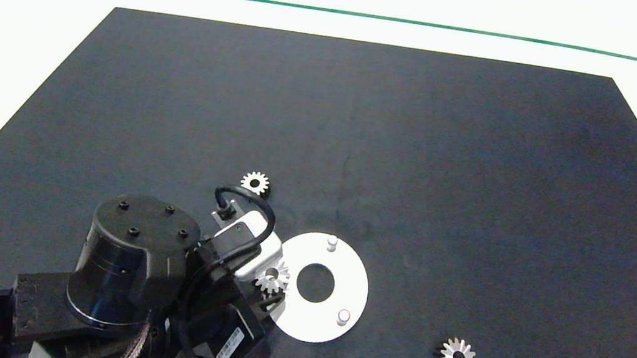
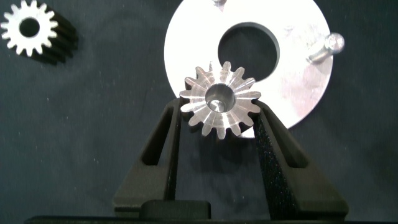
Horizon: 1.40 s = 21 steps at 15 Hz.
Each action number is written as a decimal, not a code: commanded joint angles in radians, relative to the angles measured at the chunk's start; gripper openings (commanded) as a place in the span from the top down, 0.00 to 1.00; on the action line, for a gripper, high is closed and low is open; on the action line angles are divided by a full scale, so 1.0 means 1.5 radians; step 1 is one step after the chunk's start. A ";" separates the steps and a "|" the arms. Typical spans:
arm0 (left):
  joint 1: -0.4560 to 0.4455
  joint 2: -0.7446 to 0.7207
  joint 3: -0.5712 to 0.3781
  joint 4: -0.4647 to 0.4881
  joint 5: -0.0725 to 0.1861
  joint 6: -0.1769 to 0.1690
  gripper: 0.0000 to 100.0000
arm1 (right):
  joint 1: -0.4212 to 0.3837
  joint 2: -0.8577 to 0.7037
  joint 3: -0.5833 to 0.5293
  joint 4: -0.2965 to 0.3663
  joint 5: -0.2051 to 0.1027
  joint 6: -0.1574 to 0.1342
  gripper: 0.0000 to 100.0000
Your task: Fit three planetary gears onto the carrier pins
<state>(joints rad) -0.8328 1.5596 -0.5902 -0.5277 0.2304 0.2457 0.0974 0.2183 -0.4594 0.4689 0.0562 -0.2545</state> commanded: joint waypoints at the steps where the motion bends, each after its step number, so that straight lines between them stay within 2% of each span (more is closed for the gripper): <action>1: 0.000 -0.007 0.013 -0.003 0.002 -0.001 1.00 | 0.000 0.000 -0.002 0.000 0.000 -0.001 0.00; 21: -0.003 0.014 0.007 -0.006 -0.004 -0.004 1.00 | 0.002 0.000 -0.002 0.000 0.000 -0.001 0.00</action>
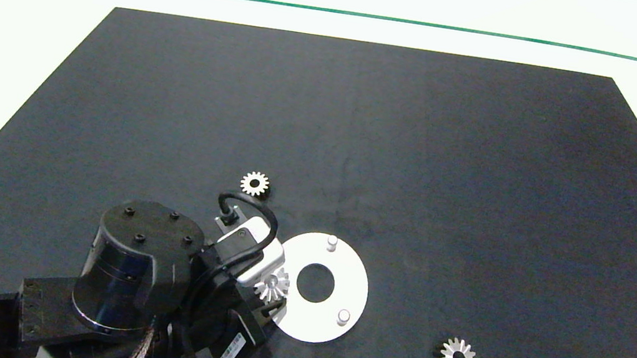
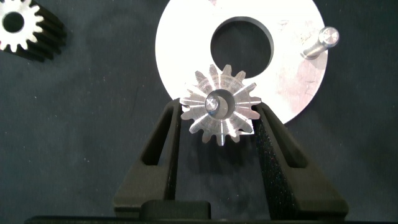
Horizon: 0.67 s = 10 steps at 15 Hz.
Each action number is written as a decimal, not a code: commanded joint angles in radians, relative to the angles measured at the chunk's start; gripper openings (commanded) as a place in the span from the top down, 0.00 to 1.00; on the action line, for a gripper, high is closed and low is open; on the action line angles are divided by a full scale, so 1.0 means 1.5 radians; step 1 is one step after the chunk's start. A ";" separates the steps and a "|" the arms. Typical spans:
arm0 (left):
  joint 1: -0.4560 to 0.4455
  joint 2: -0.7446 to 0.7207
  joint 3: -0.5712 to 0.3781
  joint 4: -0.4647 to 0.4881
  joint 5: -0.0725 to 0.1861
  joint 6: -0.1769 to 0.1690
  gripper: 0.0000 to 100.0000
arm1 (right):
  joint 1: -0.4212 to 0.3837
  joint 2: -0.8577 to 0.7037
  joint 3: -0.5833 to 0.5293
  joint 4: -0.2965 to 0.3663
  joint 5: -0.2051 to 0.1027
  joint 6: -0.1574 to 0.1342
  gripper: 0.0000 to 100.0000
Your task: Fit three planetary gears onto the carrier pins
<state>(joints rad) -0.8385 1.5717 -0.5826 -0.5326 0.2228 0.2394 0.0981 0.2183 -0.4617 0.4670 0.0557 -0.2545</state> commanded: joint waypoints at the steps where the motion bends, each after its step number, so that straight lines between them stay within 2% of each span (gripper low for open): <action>1: 0.001 0.006 0.001 -0.003 0.001 0.000 1.00 | 0.001 0.000 0.000 0.002 0.001 -0.001 0.00; 10: 0.001 0.012 -0.003 -0.013 0.000 0.000 1.00 | 0.000 -0.002 0.001 0.002 0.001 -0.001 0.00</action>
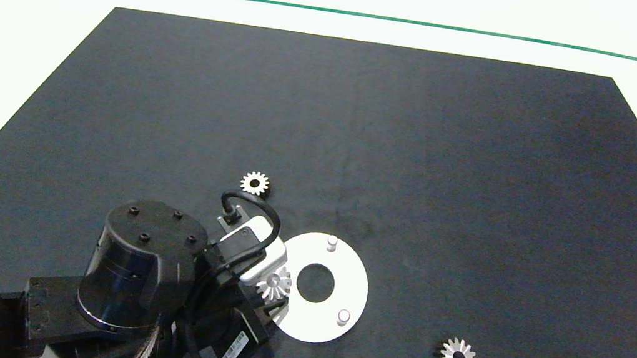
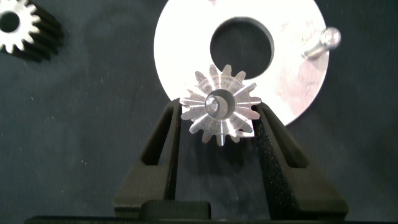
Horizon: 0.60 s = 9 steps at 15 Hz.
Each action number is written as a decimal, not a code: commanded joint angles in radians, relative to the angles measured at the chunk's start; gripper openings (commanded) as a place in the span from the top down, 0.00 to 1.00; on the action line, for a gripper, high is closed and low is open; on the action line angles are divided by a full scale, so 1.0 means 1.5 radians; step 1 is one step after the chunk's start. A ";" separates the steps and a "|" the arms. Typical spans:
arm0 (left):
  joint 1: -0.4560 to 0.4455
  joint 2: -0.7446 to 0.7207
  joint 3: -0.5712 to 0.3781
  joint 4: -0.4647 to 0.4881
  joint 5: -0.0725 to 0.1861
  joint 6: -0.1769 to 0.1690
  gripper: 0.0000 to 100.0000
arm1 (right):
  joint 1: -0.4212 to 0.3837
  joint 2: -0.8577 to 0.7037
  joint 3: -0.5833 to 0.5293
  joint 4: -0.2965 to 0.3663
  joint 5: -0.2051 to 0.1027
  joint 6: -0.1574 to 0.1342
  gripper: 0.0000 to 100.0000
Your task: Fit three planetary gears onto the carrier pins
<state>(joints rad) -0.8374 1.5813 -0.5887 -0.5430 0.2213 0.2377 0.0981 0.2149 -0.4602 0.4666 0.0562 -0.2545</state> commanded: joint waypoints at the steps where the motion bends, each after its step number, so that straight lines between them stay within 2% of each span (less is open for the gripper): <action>1: 0.000 0.008 0.001 -0.010 0.001 0.001 1.00 | 0.000 0.000 0.000 0.002 0.000 -0.001 0.00; 9: 0.000 0.011 0.010 -0.026 0.002 0.001 1.00 | 0.000 0.000 0.000 0.002 0.000 -0.001 0.00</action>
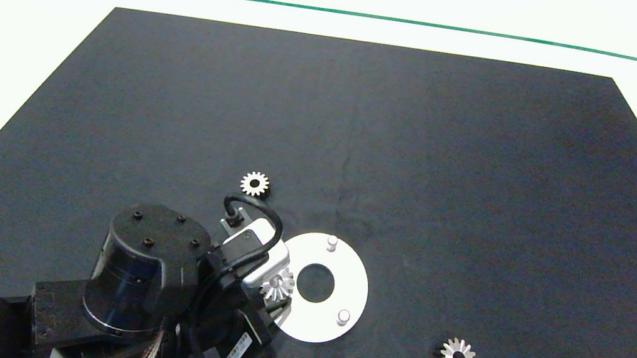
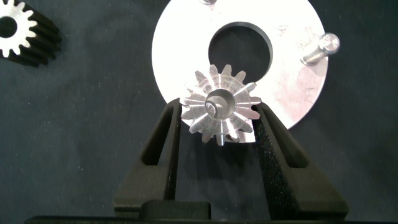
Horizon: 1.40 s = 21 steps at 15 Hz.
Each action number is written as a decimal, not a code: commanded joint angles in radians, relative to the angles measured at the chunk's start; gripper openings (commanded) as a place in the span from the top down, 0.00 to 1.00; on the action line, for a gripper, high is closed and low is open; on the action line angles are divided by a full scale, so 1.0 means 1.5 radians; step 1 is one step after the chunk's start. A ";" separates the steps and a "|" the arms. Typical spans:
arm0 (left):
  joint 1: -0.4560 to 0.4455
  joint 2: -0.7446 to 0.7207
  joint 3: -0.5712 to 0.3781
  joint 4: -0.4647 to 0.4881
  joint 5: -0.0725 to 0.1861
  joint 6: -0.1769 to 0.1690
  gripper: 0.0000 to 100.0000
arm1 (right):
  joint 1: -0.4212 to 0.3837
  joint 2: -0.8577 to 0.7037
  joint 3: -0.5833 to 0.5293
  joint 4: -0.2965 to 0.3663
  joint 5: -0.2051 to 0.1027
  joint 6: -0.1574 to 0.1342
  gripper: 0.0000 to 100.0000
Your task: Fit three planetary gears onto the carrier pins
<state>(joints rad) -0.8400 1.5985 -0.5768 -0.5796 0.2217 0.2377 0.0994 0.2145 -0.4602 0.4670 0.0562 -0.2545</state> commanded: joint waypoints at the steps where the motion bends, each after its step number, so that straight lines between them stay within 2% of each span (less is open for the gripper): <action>1: 0.003 -0.002 0.002 0.000 0.002 0.003 1.00 | 0.000 0.000 0.000 0.002 0.000 -0.001 0.00; 10: 0.011 -0.007 0.009 -0.001 0.000 0.003 1.00 | -0.001 0.000 0.002 0.003 0.000 -0.001 0.00; 13: 0.020 -0.008 0.007 -0.001 -0.010 0.006 1.00 | -0.001 -0.001 0.002 0.003 0.000 -0.001 0.00; 21: 0.013 -0.007 -0.004 -0.001 -0.010 0.007 1.00 | -0.001 0.000 0.006 0.003 0.000 -0.001 0.00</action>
<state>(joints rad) -0.8191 1.5851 -0.5811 -0.5777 0.2057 0.2472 0.0974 0.2136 -0.4511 0.4685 0.0562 -0.2545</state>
